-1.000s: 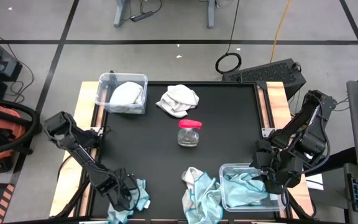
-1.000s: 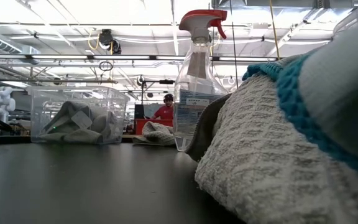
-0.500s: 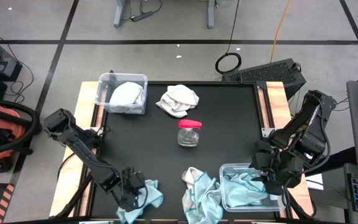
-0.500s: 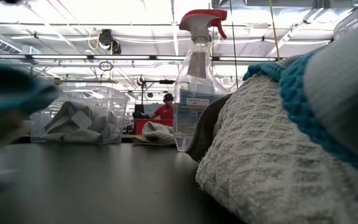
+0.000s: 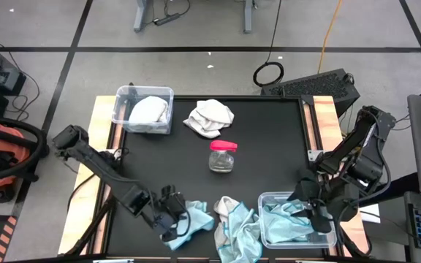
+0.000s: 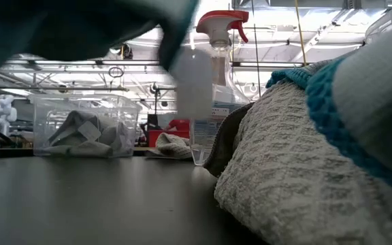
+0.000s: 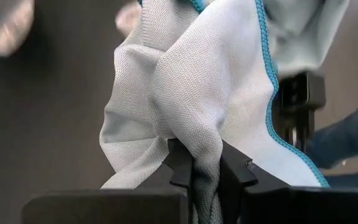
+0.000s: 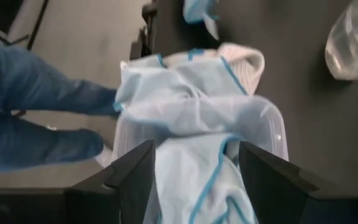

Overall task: Sort microfiber towel by color & place in baskets
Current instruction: Put the blue towel into the bottom transparent bin

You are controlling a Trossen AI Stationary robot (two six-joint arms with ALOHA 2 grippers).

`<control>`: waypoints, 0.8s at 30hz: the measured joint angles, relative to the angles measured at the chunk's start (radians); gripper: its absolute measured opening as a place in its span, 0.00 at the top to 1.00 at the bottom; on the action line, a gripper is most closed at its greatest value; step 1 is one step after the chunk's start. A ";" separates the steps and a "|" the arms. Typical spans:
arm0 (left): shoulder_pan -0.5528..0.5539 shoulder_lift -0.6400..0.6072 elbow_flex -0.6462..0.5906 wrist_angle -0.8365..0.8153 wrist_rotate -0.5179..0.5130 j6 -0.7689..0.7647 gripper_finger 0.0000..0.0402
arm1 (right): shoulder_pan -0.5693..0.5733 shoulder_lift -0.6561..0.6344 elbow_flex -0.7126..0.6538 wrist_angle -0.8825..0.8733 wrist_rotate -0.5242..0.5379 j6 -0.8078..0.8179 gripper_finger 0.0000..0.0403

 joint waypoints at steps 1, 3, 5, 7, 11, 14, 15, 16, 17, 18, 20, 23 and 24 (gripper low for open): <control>0.010 0.000 0.012 0.000 -0.006 0.018 0.92 | 0.000 0.000 0.000 0.012 0.011 -0.008 0.45; 0.027 0.000 0.042 -0.003 -0.014 0.051 0.92 | 0.000 0.000 0.000 0.040 0.032 -0.025 0.45; 0.046 0.000 0.070 0.009 -0.024 0.088 0.92 | 0.000 0.000 0.000 0.066 0.062 -0.041 0.45; 0.062 0.000 0.094 0.011 -0.044 0.126 0.92 | 0.000 0.000 0.000 0.099 0.094 -0.064 0.45; 0.104 0.000 0.146 0.019 -0.067 0.203 0.92 | -0.001 0.000 0.000 0.150 0.190 -0.102 0.45; 0.137 0.000 0.166 0.050 -0.069 0.258 0.92 | -0.003 0.000 0.000 0.170 0.270 -0.114 0.45; 0.148 0.000 0.173 0.068 -0.069 0.280 0.92 | -0.006 0.000 0.000 0.176 0.290 -0.117 0.45; 0.160 0.000 0.181 0.087 -0.069 0.299 0.92 | -0.010 0.000 0.000 0.183 0.302 -0.122 0.44; 0.171 0.000 0.188 0.111 -0.069 0.316 0.92 | -0.013 0.000 0.000 0.192 0.311 -0.132 0.44; 0.183 0.000 0.192 0.134 -0.069 0.335 0.92 | -0.017 0.000 0.000 0.209 0.317 -0.142 0.43; 0.205 0.000 0.200 0.172 -0.069 0.368 0.92 | -0.023 0.000 0.000 0.241 0.334 -0.164 0.41; 0.234 0.000 0.207 0.251 -0.068 0.419 0.92 | -0.035 0.000 0.000 0.294 0.358 -0.202 0.36; 0.242 0.000 0.208 0.275 -0.068 0.432 0.92 | -0.041 0.000 0.000 0.304 0.365 -0.214 0.34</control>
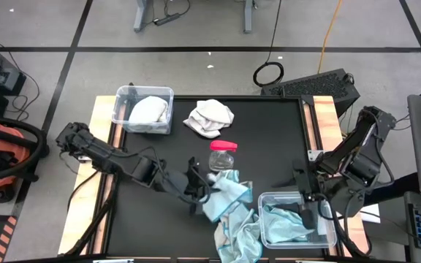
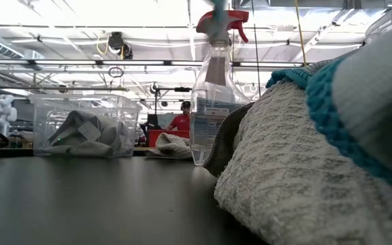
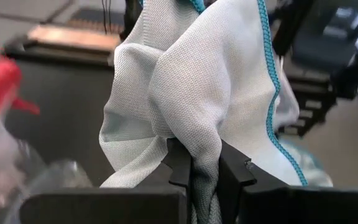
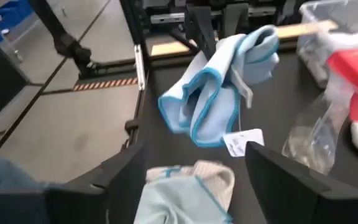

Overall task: Sort microfiber towel by color & place in baskets
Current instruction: Put the blue towel into the bottom transparent bin

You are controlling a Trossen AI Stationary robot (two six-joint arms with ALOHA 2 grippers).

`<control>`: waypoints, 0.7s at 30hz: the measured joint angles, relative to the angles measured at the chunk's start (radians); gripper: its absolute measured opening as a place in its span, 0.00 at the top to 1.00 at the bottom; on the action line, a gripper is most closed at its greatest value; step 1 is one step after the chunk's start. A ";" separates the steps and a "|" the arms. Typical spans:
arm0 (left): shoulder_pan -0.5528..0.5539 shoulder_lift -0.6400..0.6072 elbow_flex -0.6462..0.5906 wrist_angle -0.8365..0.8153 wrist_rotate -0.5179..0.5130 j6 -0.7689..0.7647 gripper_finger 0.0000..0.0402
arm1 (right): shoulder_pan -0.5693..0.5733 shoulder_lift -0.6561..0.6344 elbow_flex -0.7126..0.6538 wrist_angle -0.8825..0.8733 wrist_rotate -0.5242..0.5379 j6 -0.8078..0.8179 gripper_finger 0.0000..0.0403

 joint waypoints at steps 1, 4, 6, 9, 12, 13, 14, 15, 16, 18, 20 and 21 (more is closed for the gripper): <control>0.007 0.000 0.000 0.022 0.000 0.011 0.92 | -0.006 0.000 0.000 0.015 0.006 -0.014 0.33; 0.026 0.000 0.000 0.074 0.013 0.040 0.92 | -0.024 0.000 0.000 0.033 0.051 -0.031 0.27; 0.035 0.000 0.000 0.102 0.023 0.055 0.92 | -0.037 0.000 0.000 0.035 0.076 -0.033 0.24; 0.046 0.000 0.000 0.124 0.030 0.078 0.92 | -0.065 0.000 0.000 0.038 0.082 -0.043 0.21; 0.056 0.000 0.000 0.152 0.032 0.096 0.92 | -0.092 0.000 0.000 0.075 0.082 -0.068 0.19; 0.058 0.000 0.000 0.159 0.036 0.096 0.92 | -0.102 0.002 0.000 0.093 0.082 -0.084 0.19; 0.063 0.000 0.000 0.159 0.040 0.097 0.92 | -0.112 0.005 0.000 0.111 0.081 -0.102 0.18; 0.065 0.000 0.000 0.157 0.044 0.097 0.92 | -0.123 0.008 0.000 0.129 0.077 -0.124 0.18; 0.068 0.000 0.000 0.156 0.047 0.097 0.92 | -0.133 0.013 0.000 0.153 0.073 -0.145 0.18; 0.070 0.000 0.000 0.158 0.049 0.110 0.92 | -0.153 0.026 0.000 0.192 0.070 -0.181 0.18; 0.070 0.000 0.000 0.170 0.049 0.123 0.92 | -0.177 0.042 0.000 0.219 0.059 -0.207 0.18; 0.070 0.000 0.000 0.177 0.050 0.125 0.92 | -0.192 0.051 0.000 0.226 0.048 -0.215 0.18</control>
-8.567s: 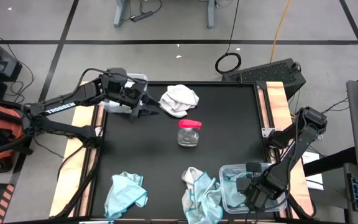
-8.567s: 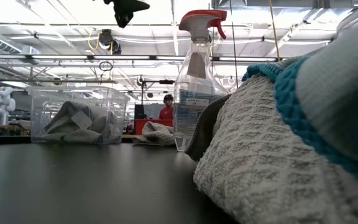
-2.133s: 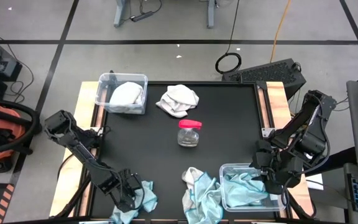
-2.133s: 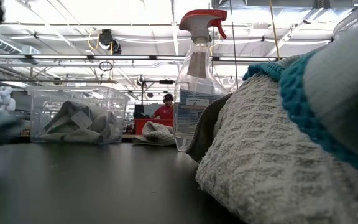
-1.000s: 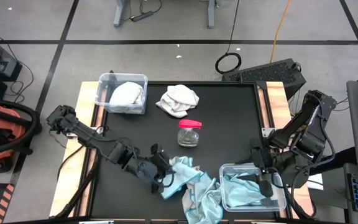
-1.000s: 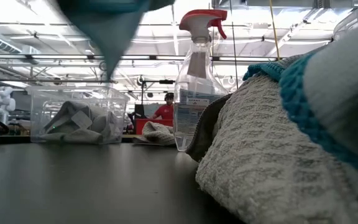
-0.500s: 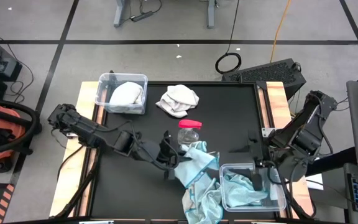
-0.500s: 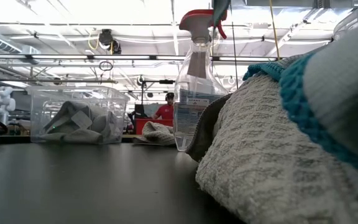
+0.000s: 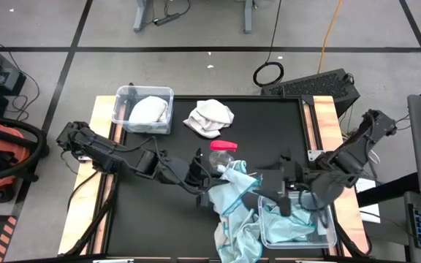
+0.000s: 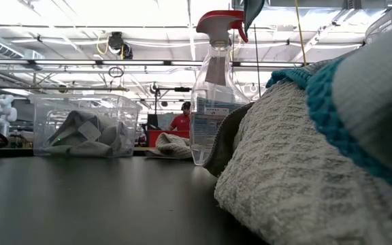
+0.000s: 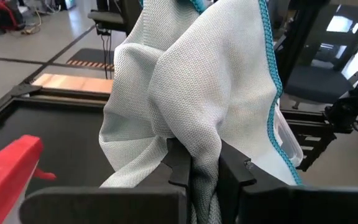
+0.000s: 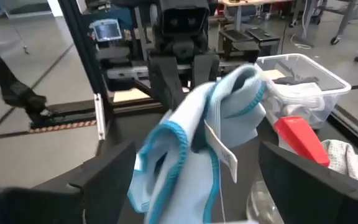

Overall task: Sort microfiber towel by color & place in baskets
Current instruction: Put the blue towel into the bottom transparent bin

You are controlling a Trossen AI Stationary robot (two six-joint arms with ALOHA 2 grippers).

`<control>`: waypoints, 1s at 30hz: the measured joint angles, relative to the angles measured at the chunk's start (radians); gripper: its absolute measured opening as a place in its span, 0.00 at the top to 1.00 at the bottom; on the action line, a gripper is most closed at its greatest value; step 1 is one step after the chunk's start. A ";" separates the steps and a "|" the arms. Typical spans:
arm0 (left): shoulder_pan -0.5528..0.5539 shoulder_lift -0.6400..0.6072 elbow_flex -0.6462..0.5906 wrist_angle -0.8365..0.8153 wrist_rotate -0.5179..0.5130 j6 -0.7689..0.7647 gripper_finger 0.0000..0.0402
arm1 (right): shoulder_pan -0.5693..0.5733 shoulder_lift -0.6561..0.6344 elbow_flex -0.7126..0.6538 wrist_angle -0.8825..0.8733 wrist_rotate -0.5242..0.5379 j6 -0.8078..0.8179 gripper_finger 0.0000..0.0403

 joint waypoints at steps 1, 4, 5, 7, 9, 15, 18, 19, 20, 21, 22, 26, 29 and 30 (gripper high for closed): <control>0.000 0.000 0.000 0.007 0.000 0.007 0.92 | -0.012 0.011 0.000 0.009 -0.007 -0.004 0.18; -0.001 0.000 0.000 0.034 0.013 0.023 0.92 | -0.048 0.041 0.000 0.031 -0.007 -0.025 0.18; -0.001 0.000 0.000 0.042 0.019 0.027 0.92 | -0.061 0.048 0.000 0.042 -0.008 -0.032 0.18; -0.001 0.000 0.000 0.054 0.032 0.045 0.92 | -0.086 0.064 0.000 0.074 -0.011 -0.051 0.18; -0.001 0.000 0.000 0.059 0.050 0.049 0.92 | -0.110 0.079 0.000 0.120 -0.042 -0.079 0.18; 0.000 0.001 0.000 0.057 0.063 0.050 0.92 | -0.161 0.112 0.000 0.215 -0.178 -0.126 0.26; 0.000 0.001 -0.001 0.055 0.063 0.053 0.92 | -0.169 0.126 0.000 0.216 -0.191 -0.126 0.36; 0.000 0.001 -0.001 0.054 0.063 0.061 0.92 | -0.169 0.127 0.000 0.216 -0.191 -0.126 0.40; 0.000 0.001 -0.001 0.054 0.063 0.067 0.92 | -0.169 0.127 0.000 0.216 -0.191 -0.126 0.44; 0.000 0.001 -0.001 0.054 0.062 0.069 0.92 | -0.169 0.126 0.000 0.216 -0.191 -0.126 0.49; 0.000 0.001 -0.001 0.054 0.062 0.070 0.92 | -0.169 0.126 0.000 0.216 -0.191 -0.126 0.53; 0.001 0.001 -0.001 0.050 0.058 0.069 0.89 | -0.169 0.125 0.000 0.216 -0.189 -0.134 0.72; 0.004 0.001 -0.001 0.050 0.052 0.069 0.85 | -0.169 0.123 0.000 0.216 -0.187 -0.144 0.84; 0.006 0.001 -0.001 0.050 0.052 0.069 0.84 | -0.168 0.123 0.000 0.216 -0.186 -0.146 0.88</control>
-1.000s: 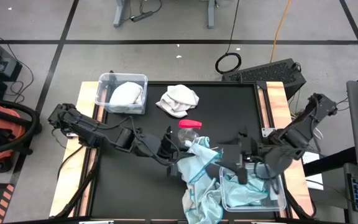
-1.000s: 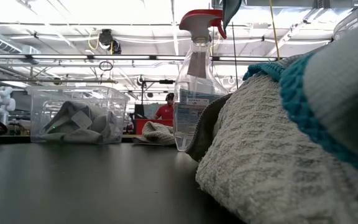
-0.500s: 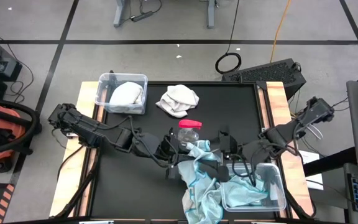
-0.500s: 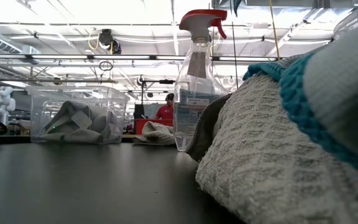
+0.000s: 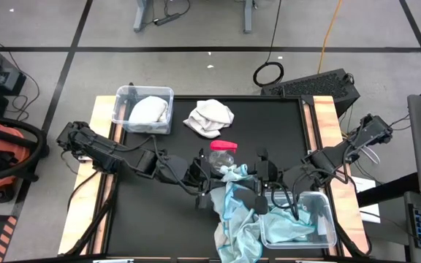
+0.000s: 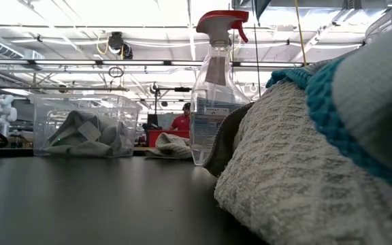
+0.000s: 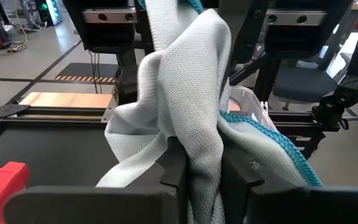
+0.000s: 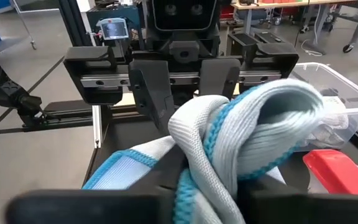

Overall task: Sort microfiber towel by color & place in baskets
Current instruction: Put the blue towel into the bottom transparent bin

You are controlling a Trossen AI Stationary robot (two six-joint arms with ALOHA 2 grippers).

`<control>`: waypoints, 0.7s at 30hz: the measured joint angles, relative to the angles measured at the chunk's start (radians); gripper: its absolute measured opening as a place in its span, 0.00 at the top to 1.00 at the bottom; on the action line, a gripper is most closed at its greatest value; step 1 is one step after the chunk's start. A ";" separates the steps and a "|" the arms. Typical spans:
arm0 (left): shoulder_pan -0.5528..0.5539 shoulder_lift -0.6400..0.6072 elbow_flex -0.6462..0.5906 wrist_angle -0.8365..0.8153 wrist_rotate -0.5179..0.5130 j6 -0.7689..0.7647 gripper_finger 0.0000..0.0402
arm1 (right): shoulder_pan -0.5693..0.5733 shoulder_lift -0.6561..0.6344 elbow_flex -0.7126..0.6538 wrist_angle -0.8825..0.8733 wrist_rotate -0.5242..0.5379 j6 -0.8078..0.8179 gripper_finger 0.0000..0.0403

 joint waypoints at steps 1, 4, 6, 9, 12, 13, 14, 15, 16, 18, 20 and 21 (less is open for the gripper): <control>0.002 0.000 0.000 -0.002 0.000 0.000 0.84 | 0.002 0.000 0.000 0.000 0.000 -0.003 0.92; 0.004 0.000 0.000 -0.006 0.000 0.000 0.83 | 0.011 -0.005 0.000 -0.002 0.001 -0.023 0.98; 0.004 0.000 0.000 -0.012 0.000 0.000 0.83 | 0.014 -0.008 0.000 -0.002 0.002 -0.025 0.97; 0.004 0.000 0.000 -0.012 0.000 0.000 0.82 | 0.022 -0.021 0.000 -0.011 0.001 -0.025 0.97; 0.004 0.000 0.001 -0.015 0.004 0.003 0.78 | 0.037 -0.048 -0.001 -0.037 -0.002 -0.025 0.98; 0.004 0.000 0.001 -0.019 0.004 -0.001 0.75 | 0.043 -0.061 0.000 -0.046 -0.003 -0.024 0.99; 0.004 0.000 0.001 -0.020 0.005 -0.001 0.72 | 0.050 -0.074 -0.001 -0.053 -0.005 -0.025 0.99; 0.004 0.000 0.001 -0.023 0.005 -0.002 0.68 | 0.058 -0.087 -0.001 -0.058 -0.005 -0.025 0.99; 0.004 0.000 0.001 -0.024 0.005 -0.005 0.64 | 0.066 -0.101 0.000 -0.065 -0.006 -0.025 0.99; 0.004 0.000 0.000 -0.024 0.003 -0.025 0.55 | 0.084 -0.131 -0.001 -0.081 -0.005 -0.025 0.99; 0.004 0.000 0.000 -0.025 -0.004 -0.031 0.46 | 0.104 -0.162 0.000 -0.095 -0.005 -0.025 0.99; 0.004 0.000 0.000 -0.026 -0.007 -0.031 0.42 | 0.116 -0.179 0.000 -0.100 -0.006 -0.025 0.99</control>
